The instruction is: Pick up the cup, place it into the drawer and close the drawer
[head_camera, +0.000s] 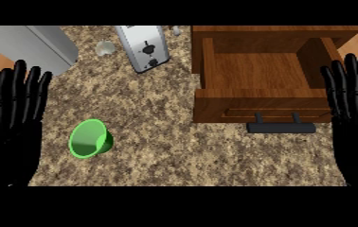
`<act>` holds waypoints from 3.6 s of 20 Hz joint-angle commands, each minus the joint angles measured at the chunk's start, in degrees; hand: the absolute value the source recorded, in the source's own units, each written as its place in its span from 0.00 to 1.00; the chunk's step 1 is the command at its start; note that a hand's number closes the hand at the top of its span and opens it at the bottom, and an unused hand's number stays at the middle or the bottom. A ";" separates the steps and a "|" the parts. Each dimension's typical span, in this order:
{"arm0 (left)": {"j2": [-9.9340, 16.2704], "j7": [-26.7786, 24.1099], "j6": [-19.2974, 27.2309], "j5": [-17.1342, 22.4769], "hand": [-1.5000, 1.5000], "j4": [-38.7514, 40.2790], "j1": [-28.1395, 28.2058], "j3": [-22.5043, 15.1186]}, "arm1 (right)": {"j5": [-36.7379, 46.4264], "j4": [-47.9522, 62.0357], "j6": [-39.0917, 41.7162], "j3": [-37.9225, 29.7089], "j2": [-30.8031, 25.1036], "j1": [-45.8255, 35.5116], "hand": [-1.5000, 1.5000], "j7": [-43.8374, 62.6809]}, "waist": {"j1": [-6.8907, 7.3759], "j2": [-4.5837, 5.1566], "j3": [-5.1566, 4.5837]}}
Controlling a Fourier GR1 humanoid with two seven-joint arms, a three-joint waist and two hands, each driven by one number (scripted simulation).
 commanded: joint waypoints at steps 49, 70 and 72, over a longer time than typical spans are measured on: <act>-3.37 -8.92 36.83 2.45 0.00 14.94 11.55 -4.48 | -7.38 0.28 5.36 0.18 2.69 -4.90 0.00 10.75 | 0.12 -1.24 -0.51; -4.79 -31.68 29.35 15.74 0.00 41.84 8.93 -0.17 | -5.85 5.45 5.88 0.33 4.29 -6.48 0.00 6.90 | 0.06 -1.19 -0.49; -3.64 -34.28 25.02 18.06 0.00 46.90 7.74 4.00 | -10.97 1.42 8.23 -3.24 1.62 -5.10 0.00 11.02 | -0.04 -1.19 -0.49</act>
